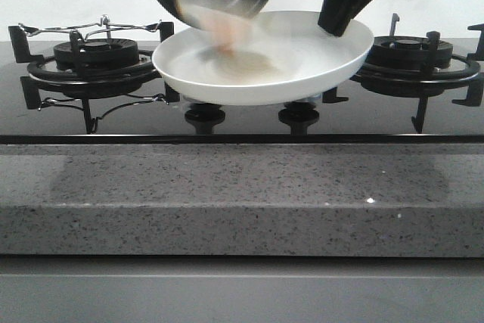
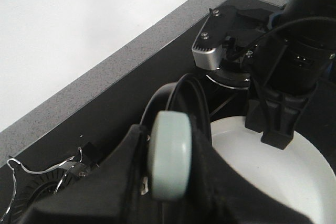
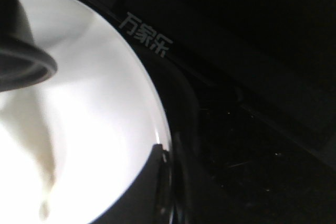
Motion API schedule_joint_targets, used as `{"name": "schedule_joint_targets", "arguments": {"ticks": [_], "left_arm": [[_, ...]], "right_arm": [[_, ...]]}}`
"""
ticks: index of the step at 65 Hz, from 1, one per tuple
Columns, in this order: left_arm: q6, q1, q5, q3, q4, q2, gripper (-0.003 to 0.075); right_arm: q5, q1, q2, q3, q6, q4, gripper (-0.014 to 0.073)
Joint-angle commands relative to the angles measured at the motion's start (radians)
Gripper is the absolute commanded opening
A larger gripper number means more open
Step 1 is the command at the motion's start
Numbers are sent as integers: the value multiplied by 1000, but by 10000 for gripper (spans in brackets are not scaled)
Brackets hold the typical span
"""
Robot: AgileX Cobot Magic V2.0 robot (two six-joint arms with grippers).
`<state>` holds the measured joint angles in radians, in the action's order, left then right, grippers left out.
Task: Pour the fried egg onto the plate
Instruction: 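Tip the pan over the plate with the left gripper, sliding the egg out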
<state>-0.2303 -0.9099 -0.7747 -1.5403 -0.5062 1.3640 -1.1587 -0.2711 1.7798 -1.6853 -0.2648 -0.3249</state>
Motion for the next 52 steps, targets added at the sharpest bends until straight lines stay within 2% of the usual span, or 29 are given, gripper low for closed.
{"name": "schedule_joint_targets", "arguments": {"ticks": [1,12,26,35,40,46,52], "left_arm": [[-31,-10,74,-36,-42,-35,-20],[-186,31,123,-36,-35,-35,-19],[-209,155,169,-36,77,-55,-19],[-185,285,218,-34,285,-59,-19],[-112,371,257,-26,432,-57,-19],[-3,484,298,-2,663,-57,-19],[170,620,300,34,968,-57,-19]], "right_arm": [[25,4,-58,-23,-5,-32,-57],[25,4,-58,-23,-5,-32,-57],[25,4,-58,-23,-5,-32,-57],[25,4,-58,-23,-5,-32,-57],[25,4,-58,-23,-5,-32,-57],[25,4,-58,-23,-5,-32,-57],[25,4,-58,-23,-5,-32,-57]]}}
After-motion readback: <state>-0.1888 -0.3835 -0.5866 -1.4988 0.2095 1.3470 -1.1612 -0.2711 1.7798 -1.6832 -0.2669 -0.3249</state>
